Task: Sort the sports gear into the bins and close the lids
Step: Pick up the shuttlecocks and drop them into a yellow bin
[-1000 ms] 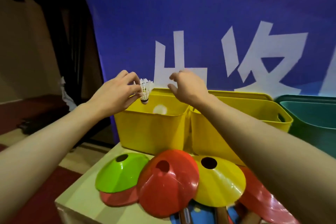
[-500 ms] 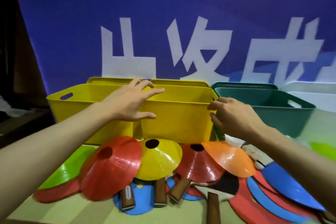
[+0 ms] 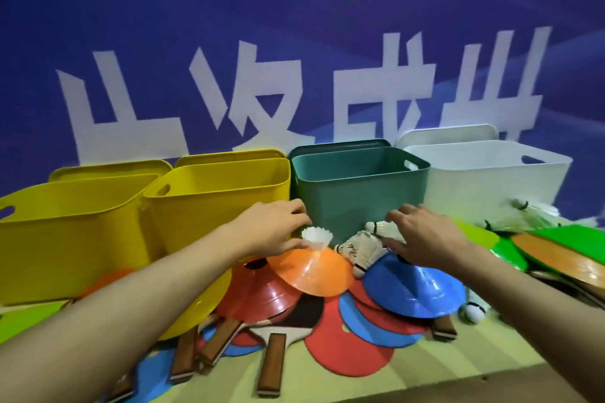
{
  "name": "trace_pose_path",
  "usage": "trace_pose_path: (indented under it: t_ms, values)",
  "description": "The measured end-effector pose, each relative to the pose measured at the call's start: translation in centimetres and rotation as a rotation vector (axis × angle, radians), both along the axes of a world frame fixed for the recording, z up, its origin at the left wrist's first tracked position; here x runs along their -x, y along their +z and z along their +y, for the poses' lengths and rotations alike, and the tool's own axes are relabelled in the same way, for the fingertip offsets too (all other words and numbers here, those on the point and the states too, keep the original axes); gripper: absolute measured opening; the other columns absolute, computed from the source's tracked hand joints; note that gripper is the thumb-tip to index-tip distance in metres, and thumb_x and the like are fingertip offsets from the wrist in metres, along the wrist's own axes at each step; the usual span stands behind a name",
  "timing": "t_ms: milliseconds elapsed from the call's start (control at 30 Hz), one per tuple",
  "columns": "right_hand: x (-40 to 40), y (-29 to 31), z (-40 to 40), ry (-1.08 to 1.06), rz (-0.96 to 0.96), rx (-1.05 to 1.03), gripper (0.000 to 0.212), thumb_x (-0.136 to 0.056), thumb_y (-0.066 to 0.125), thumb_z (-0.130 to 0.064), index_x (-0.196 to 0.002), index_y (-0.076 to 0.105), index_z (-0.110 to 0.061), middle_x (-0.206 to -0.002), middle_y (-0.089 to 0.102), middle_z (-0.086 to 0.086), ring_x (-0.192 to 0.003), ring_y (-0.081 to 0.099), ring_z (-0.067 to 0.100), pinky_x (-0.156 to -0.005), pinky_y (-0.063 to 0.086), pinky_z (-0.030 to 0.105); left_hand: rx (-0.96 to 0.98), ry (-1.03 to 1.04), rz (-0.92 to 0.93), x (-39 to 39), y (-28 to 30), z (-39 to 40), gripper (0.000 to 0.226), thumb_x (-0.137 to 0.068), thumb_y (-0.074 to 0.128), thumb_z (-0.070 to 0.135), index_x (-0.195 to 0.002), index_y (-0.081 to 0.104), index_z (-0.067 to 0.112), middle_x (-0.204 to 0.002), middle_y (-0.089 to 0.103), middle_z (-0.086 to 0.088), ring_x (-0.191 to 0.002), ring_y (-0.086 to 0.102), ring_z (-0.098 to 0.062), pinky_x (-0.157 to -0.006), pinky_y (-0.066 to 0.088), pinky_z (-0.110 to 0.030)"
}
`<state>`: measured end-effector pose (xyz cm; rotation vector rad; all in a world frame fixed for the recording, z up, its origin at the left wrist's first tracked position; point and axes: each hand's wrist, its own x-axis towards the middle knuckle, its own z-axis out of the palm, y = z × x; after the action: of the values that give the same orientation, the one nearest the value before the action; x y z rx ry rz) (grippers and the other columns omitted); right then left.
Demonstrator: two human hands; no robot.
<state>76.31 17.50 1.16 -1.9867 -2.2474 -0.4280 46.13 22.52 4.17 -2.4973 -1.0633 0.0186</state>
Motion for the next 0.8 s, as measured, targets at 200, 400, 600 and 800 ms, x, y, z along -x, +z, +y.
trace_pose_path:
  t_ms: [200,400,600,800]
  values:
    - [1.6,-2.1,1.4,0.028,-0.067,0.000,0.046,-0.092,0.052,-0.065,-0.119,0.061,-0.029,-0.124,0.058,-0.002,-0.121,0.046,0.028,-0.091,0.042,0.044,0.026,0.027,0.084,-1.8,-1.0,0.6,0.030,-0.102,0.054,0.047,-0.124,0.065,0.029,-0.140,0.045,0.004,-0.124,0.053,-0.018,-0.079,0.055,-0.036]
    - [3.2,-2.8,1.8,0.092,-0.001,-0.078,0.022,-0.097,0.056,-0.048,-0.106,0.063,-0.029,-0.111,0.066,-0.009,-0.115,0.054,0.024,-0.090,0.038,0.043,0.049,0.058,0.074,-2.7,-2.1,1.0,0.025,-0.102,0.055,0.048,-0.116,0.063,0.029,-0.133,0.050,0.004,-0.115,0.058,-0.019,-0.073,0.050,-0.035]
    - [3.1,-2.6,1.1,0.149,0.026,-0.114,0.017,-0.100,0.053,-0.043,-0.096,0.058,-0.027,-0.097,0.068,-0.006,-0.104,0.058,0.024,-0.090,0.040,0.043,0.045,0.051,0.056,-4.0,-2.2,1.8,0.019,-0.104,0.054,0.034,-0.115,0.068,0.027,-0.123,0.057,0.003,-0.107,0.063,-0.021,-0.066,0.045,-0.033]
    - [3.2,-1.3,-0.2,0.196,0.074,-0.167,0.024,-0.102,0.048,-0.049,-0.096,0.057,-0.027,-0.098,0.068,-0.006,-0.105,0.056,0.023,-0.090,0.037,0.041,-0.170,0.013,-0.028,-4.4,-0.1,1.4,0.024,-0.109,0.042,0.037,-0.114,0.060,0.022,-0.111,0.059,0.002,-0.093,0.067,-0.023,-0.059,0.043,-0.033]
